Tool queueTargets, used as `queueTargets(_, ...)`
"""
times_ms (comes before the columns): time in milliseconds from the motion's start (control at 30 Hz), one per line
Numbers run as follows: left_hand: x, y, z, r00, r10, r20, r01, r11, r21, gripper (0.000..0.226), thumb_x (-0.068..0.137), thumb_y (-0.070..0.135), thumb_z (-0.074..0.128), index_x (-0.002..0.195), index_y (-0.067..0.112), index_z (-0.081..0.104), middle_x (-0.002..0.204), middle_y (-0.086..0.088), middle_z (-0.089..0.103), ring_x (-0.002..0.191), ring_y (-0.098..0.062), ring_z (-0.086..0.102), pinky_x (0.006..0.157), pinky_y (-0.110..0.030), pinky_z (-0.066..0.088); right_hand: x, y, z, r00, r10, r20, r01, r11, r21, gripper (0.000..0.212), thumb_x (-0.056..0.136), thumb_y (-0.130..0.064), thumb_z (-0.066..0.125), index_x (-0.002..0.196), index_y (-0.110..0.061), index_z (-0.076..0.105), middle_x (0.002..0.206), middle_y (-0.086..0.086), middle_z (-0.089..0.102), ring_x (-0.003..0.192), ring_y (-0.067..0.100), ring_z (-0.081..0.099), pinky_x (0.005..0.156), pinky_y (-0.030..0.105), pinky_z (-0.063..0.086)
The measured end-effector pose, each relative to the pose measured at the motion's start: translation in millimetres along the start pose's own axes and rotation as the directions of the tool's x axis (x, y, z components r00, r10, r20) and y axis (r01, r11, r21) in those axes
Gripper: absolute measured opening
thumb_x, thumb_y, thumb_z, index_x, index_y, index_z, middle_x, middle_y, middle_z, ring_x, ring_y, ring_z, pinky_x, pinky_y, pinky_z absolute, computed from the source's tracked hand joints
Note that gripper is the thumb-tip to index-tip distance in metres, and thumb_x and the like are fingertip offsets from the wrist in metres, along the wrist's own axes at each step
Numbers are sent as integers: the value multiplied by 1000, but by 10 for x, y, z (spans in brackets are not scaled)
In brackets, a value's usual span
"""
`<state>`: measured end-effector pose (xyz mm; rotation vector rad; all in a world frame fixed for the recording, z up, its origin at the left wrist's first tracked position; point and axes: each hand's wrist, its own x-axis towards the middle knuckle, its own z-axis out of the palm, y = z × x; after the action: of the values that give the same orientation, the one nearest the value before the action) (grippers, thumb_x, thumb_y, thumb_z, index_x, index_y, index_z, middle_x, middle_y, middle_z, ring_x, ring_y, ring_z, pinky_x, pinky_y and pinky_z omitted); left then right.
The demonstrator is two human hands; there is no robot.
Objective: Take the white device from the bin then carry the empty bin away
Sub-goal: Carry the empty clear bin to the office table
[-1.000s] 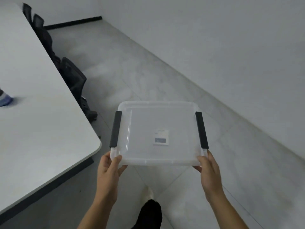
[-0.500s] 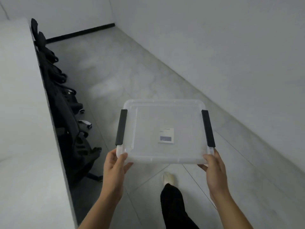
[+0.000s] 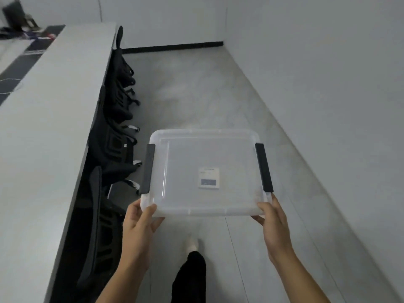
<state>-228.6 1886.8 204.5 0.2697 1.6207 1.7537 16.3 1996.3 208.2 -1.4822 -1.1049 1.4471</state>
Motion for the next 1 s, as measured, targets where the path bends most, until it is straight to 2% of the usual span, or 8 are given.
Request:
queueTargets(100,847,98,395,1000,12,-24,-13,999,-40,19,98,7,53,116,3,59,110,-10,72,93,-16,75,81,-35,55,974,-277,476,999,-8,33,9,1000,-23,49,99,-18,48,147,-22,48,132,-1,62,107,10,63,105,47,49)
queueTargets(167,1445,222,670,999,25,-45,-28,998,-64,19,98,6,52,116,2,58,107,-9,71,89,-12,74,77,-31,57,1597,-508,798,999,-4,53,6,1000,-31,51,98,-18,48,149,-23,46,135,-1,60,106,9,63,106,48,48)
queueTargets(367,3209,783,1675,998,30,-61,-33,998,-62,21,98,5,51,117,0,58,108,-8,69,103,-23,67,90,-44,54,3296,-1386,1530,998,-18,55,19,1000,-15,48,96,-19,51,144,-23,51,124,-6,65,107,11,64,105,46,49)
queueTargets(467,4036,945,2186,999,19,-32,-19,1000,-22,20,98,6,52,116,0,58,107,-8,69,101,-22,68,90,-45,54,4112,-1639,1769,1000,14,20,-14,1000,8,57,90,-28,53,147,-24,49,134,2,63,110,14,65,106,49,47)
queueTargets(567,4920,1036,2726,1000,18,-6,-18,1000,4,20,97,6,52,116,2,58,112,-13,68,103,-25,68,89,-46,54,5030,-1800,2053,999,31,-7,-31,998,57,51,95,-17,50,146,-20,49,133,6,63,108,14,66,105,47,49)
queueTargets(667,5884,1110,3320,1000,18,-20,-17,1000,16,16,97,5,52,111,6,60,110,-12,68,101,-25,67,87,-44,54,6045,-2020,2402,1000,-3,6,3,997,75,47,96,-10,46,141,-22,55,126,3,67,109,13,66,101,41,51)
queueTargets(833,7286,1538,4167,998,35,-54,-34,999,17,11,95,6,52,101,9,60,107,-10,67,105,-28,65,95,-50,53,7620,-2716,3031,997,-8,72,3,998,66,45,97,-11,44,138,-25,55,122,-4,67,109,12,65,97,37,52)
queueTargets(1000,8452,2074,4641,985,49,-168,-56,998,-36,13,98,7,51,105,9,61,108,-9,69,104,-24,67,93,-46,53,8923,-3473,3905,984,-23,178,21,1000,12,42,97,-12,44,132,-31,58,116,-10,69,105,8,66,98,38,52)
